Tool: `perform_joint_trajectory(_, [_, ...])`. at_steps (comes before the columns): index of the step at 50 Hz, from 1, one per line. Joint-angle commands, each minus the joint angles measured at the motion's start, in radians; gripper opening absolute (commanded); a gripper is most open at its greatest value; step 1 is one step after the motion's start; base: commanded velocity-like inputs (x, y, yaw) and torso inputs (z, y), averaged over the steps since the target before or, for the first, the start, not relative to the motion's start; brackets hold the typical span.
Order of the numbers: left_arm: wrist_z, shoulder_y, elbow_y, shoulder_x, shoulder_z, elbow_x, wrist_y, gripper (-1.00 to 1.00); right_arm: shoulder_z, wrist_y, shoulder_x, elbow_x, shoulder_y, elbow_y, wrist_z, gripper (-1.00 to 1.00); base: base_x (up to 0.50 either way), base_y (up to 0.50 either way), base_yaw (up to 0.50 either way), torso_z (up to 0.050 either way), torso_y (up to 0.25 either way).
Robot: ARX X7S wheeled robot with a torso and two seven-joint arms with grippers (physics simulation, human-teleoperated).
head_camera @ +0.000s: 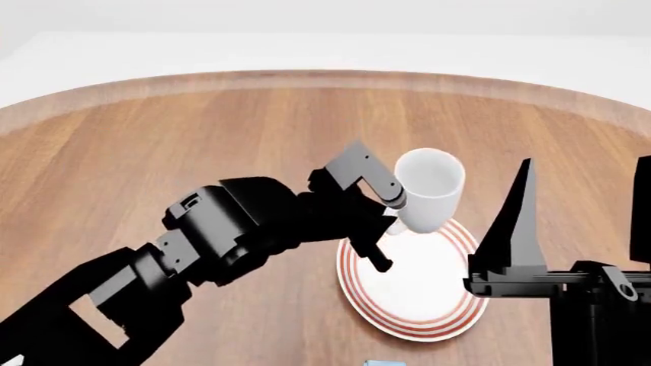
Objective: Pick up the white mug and put it on the plate, and put the chocolate pudding to the right of the plate.
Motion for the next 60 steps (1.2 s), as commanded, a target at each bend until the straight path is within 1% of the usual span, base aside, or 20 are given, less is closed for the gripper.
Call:
perform_joint_trajectory(1, [0.044, 0.024, -0.078, 0.075, -0.007, 0.034, 0.032, -1.0, 0.023, -0.001, -0.019, -0.016, -0.006, -0.003, -0.022, 1.0, 0.0, 0.0, 0.0, 0.0, 0.0])
perform_joint_trajectory(7, [0.077, 0.013, -0.142, 0.096, -0.015, 0.02, 0.03, -1.0, 0.022, -0.008, -0.018, -0.015, -0.009, 0.002, -0.022, 1.0, 0.0, 0.0, 0.0, 0.0, 0.0])
perform_joint_trajectory(9, [0.08, 0.001, -0.19, 0.112, -0.036, -0.005, 0.01, -1.0, 0.02, -0.006, -0.018, -0.015, -0.008, 0.001, -0.022, 1.0, 0.0, 0.0, 0.0, 0.0, 0.0])
perform_joint_trajectory(14, [0.092, -0.027, -0.298, 0.149, -0.037, -0.004, -0.003, -1.0, 0.017, -0.012, -0.019, -0.016, -0.008, 0.009, -0.022, 1.0, 0.0, 0.0, 0.0, 0.0, 0.0])
perform_joint_trajectory(21, [0.114, -0.021, -0.376, 0.179, -0.038, -0.006, 0.029, -1.0, 0.012, -0.014, -0.019, -0.019, -0.008, 0.013, -0.022, 1.0, 0.0, 0.0, 0.0, 0.0, 0.002])
perform_joint_trajectory(26, [0.13, -0.02, -0.42, 0.199, -0.016, -0.007, 0.047, -1.0, 0.014, -0.017, -0.018, -0.016, -0.009, 0.017, -0.021, 1.0, 0.0, 0.0, 0.0, 0.0, 0.0])
perform_joint_trajectory(31, [0.127, -0.023, -0.445, 0.203, 0.039, -0.044, 0.068, -1.0, 0.011, -0.018, -0.018, -0.016, -0.009, 0.019, -0.02, 1.0, 0.0, 0.0, 0.0, 0.0, 0.0])
perform_joint_trajectory(37, [0.111, -0.038, -0.468, 0.204, 0.14, -0.121, 0.11, -1.0, 0.005, -0.023, -0.019, -0.016, -0.009, 0.025, -0.021, 1.0, 0.0, 0.0, 0.0, 0.0, 0.0])
perform_joint_trajectory(43, [0.084, -0.068, -0.504, 0.205, 0.278, -0.216, 0.156, -1.0, 0.005, -0.02, -0.017, -0.013, -0.01, 0.023, -0.019, 1.0, 0.0, 0.0, 0.0, 0.0, 0.0])
perform_joint_trajectory(49, [0.061, -0.086, -0.512, 0.206, 0.381, -0.306, 0.201, -1.0, 0.002, -0.023, -0.017, -0.012, -0.01, 0.027, -0.019, 1.0, 0.0, 0.0, 0.0, 0.0, 0.0])
perform_joint_trajectory(54, [0.051, -0.097, -0.513, 0.206, 0.436, -0.353, 0.227, -1.0, 0.002, -0.025, -0.016, -0.011, -0.01, 0.027, -0.018, 1.0, 0.0, 0.0, 0.0, 0.0, 0.0])
perform_joint_trajectory(60, [0.043, -0.094, -0.511, 0.206, 0.468, -0.374, 0.238, -1.0, 0.003, -0.025, -0.014, -0.008, -0.011, 0.027, -0.016, 1.0, 0.0, 0.0, 0.0, 0.0, 0.0])
